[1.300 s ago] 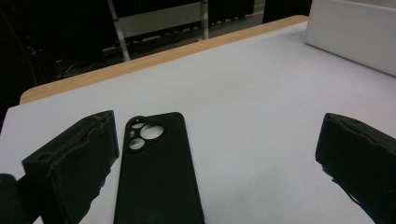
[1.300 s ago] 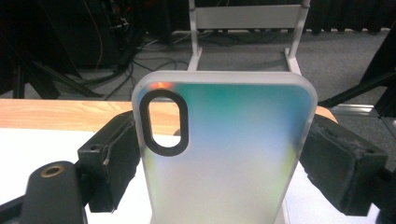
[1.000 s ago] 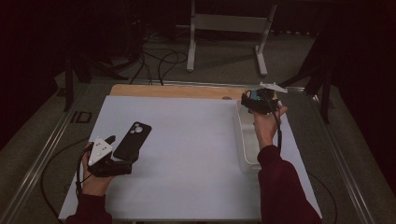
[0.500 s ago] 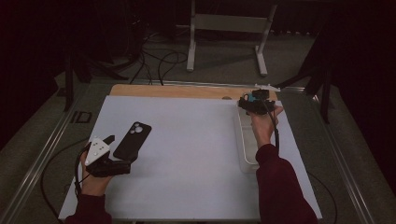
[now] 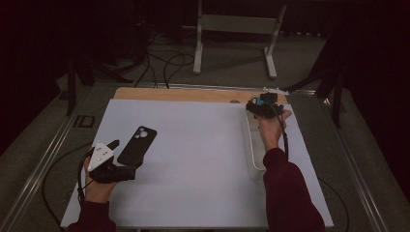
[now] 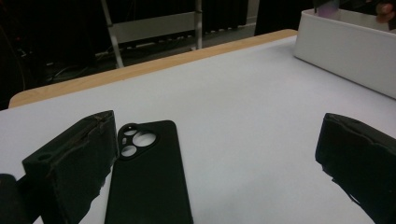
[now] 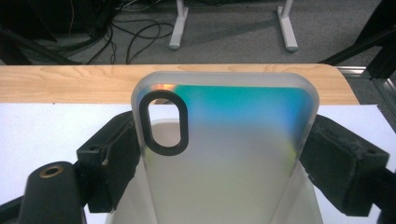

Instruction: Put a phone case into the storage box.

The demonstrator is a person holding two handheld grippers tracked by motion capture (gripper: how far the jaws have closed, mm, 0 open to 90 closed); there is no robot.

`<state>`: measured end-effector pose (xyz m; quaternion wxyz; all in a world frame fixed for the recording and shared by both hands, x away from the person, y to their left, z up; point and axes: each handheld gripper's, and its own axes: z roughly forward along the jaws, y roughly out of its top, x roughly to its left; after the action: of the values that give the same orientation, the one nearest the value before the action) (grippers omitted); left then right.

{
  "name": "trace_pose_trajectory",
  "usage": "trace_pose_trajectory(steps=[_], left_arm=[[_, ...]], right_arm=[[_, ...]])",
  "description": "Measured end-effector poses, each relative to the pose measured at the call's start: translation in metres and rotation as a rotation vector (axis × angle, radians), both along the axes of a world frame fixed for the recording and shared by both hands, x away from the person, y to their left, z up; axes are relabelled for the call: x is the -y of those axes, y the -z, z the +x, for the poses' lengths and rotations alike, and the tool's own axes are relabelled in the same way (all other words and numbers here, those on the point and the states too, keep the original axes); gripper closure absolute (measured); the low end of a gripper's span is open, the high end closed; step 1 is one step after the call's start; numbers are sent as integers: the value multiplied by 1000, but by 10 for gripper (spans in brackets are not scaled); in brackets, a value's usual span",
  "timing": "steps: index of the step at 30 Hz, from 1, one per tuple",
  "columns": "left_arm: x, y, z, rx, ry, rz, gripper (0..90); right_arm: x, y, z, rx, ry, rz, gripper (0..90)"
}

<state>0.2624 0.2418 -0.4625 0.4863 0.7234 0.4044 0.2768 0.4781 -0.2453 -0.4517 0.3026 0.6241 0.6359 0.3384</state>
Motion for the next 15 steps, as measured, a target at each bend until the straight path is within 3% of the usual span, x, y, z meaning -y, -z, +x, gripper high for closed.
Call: trace_pose_trajectory(steps=[5, 15], left_arm=[[0, 0, 0, -2, 0, 5, 0], [0, 0, 0, -3, -4, 6, 0]], right_arm=[[1, 0, 1, -4, -10, 13, 93], [3, -8, -6, 24, -29, -2, 82]])
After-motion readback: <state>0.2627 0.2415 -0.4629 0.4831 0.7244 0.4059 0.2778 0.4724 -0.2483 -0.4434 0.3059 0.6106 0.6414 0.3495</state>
